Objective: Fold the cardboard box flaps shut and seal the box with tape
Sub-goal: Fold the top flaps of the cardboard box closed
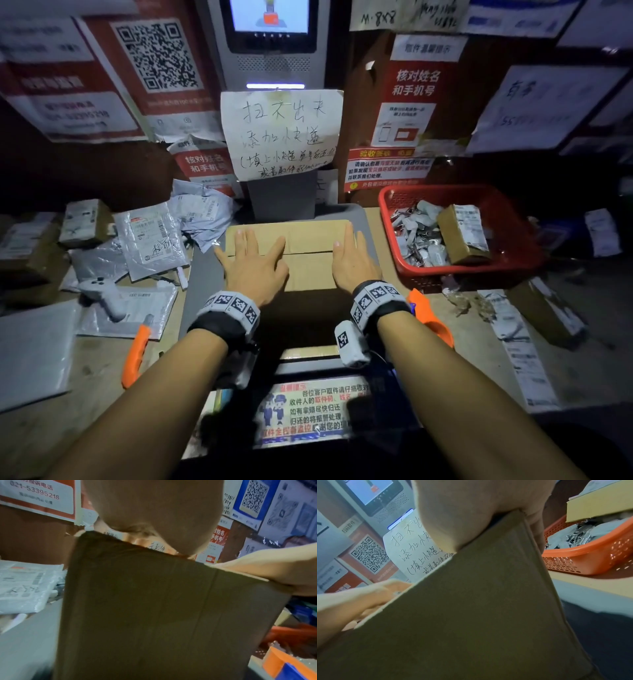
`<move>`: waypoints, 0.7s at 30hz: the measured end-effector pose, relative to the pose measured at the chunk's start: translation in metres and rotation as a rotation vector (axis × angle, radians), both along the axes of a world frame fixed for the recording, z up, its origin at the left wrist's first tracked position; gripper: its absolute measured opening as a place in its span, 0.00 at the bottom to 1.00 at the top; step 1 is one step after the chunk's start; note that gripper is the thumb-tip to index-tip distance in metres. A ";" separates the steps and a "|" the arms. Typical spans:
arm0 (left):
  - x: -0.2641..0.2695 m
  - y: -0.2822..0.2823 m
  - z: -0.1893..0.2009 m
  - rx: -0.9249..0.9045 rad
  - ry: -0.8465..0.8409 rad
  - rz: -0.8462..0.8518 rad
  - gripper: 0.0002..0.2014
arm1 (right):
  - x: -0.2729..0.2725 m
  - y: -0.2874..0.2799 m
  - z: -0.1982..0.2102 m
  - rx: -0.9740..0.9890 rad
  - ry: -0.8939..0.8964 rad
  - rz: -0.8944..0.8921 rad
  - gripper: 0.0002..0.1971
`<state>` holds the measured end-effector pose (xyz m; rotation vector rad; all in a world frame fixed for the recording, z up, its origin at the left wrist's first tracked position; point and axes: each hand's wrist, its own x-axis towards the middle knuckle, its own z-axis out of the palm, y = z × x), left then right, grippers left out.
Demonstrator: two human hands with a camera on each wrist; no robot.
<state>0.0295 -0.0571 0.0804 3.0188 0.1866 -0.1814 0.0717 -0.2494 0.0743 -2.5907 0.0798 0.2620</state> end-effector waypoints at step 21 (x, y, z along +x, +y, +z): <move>0.001 -0.015 -0.010 0.034 -0.041 0.003 0.32 | -0.063 -0.128 -0.083 -0.304 0.373 -0.300 0.33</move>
